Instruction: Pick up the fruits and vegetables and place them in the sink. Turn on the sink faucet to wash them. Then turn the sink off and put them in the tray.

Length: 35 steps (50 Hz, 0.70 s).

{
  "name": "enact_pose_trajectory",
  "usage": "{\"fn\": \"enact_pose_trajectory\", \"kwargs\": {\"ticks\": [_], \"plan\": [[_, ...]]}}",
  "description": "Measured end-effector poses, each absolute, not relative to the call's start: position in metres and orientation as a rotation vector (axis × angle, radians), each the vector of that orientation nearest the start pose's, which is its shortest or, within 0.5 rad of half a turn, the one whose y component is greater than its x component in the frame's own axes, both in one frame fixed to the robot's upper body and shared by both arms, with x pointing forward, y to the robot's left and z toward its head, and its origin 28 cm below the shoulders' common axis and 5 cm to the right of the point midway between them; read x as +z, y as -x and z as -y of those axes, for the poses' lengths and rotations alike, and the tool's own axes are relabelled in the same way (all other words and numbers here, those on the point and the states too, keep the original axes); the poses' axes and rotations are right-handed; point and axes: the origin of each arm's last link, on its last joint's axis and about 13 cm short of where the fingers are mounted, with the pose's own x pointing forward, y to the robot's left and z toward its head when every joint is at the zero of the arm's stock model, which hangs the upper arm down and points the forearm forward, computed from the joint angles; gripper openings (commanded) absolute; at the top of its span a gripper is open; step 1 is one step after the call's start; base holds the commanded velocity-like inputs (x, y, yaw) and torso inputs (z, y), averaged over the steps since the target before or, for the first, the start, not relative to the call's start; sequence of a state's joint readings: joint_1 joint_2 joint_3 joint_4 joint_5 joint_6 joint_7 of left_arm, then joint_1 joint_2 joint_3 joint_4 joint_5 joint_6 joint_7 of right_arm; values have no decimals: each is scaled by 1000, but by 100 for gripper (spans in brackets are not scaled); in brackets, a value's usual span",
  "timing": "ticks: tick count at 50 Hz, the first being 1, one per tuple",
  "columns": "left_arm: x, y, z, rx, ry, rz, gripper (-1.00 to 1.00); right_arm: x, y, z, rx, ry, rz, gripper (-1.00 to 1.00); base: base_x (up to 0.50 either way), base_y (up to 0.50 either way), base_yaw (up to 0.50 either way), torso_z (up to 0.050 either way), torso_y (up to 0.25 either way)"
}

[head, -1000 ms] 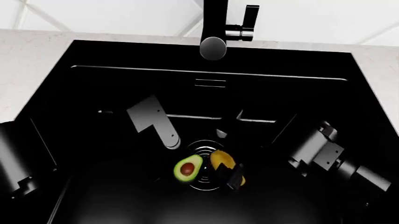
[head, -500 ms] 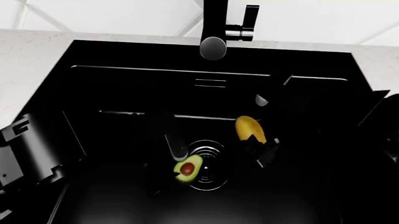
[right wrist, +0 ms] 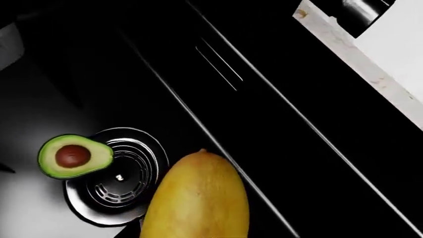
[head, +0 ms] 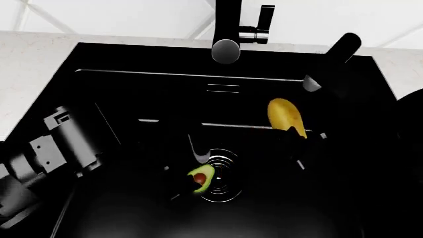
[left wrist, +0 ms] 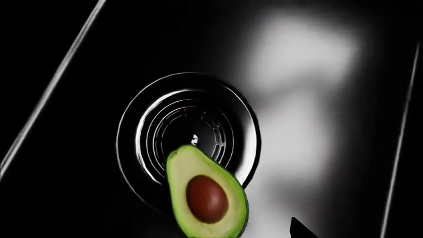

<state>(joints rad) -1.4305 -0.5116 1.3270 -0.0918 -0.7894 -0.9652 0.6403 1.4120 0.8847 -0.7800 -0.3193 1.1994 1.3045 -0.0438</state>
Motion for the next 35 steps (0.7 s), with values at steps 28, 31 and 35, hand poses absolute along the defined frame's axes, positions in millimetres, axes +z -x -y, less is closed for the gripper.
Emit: {"fn": "enact_pose_trajectory", "kwargs": {"ticks": [28, 31, 35], "plan": [[203, -370, -191, -1093, -649, -785, 100, 298, -253, 182, 562, 523, -394, -100, 0, 0, 0, 0, 0], [201, -373, -189, -1087, -650, -797, 100, 298, -253, 182, 562, 521, -394, -100, 0, 0, 0, 0, 0], [197, -375, -187, -1079, -650, -817, 100, 297, -254, 182, 562, 519, -394, -100, 0, 0, 0, 0, 0]]}}
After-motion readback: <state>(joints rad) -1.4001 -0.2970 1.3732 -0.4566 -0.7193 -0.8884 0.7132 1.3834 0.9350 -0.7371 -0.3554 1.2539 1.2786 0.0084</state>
